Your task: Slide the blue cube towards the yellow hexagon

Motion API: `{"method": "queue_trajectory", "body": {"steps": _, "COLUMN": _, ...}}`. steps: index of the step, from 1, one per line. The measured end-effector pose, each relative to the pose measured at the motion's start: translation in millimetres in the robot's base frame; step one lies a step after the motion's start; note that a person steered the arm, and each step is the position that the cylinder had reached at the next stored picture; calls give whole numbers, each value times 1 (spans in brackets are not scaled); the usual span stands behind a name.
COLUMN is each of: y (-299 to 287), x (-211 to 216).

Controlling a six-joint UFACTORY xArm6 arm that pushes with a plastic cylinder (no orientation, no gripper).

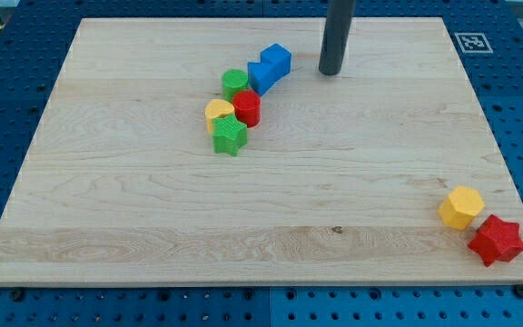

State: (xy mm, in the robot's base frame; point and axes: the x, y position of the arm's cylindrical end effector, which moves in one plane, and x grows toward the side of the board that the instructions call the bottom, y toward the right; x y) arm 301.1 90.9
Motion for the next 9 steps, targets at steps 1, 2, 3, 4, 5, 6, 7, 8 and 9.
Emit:
{"method": "queue_trajectory", "body": {"steps": 1, "y": -17, "x": -29}}
{"method": "queue_trajectory", "body": {"steps": 2, "y": -36, "x": -53}}
{"method": "queue_trajectory", "body": {"steps": 3, "y": -57, "x": -71}}
{"method": "queue_trajectory", "body": {"steps": 4, "y": -73, "x": -74}}
{"method": "queue_trajectory", "body": {"steps": 5, "y": -76, "x": -64}}
{"method": "queue_trajectory", "body": {"steps": 6, "y": -75, "x": -42}}
{"method": "queue_trajectory", "body": {"steps": 7, "y": -71, "x": -19}}
{"method": "queue_trajectory", "body": {"steps": 8, "y": -67, "x": 5}}
{"method": "queue_trajectory", "body": {"steps": 9, "y": -64, "x": 29}}
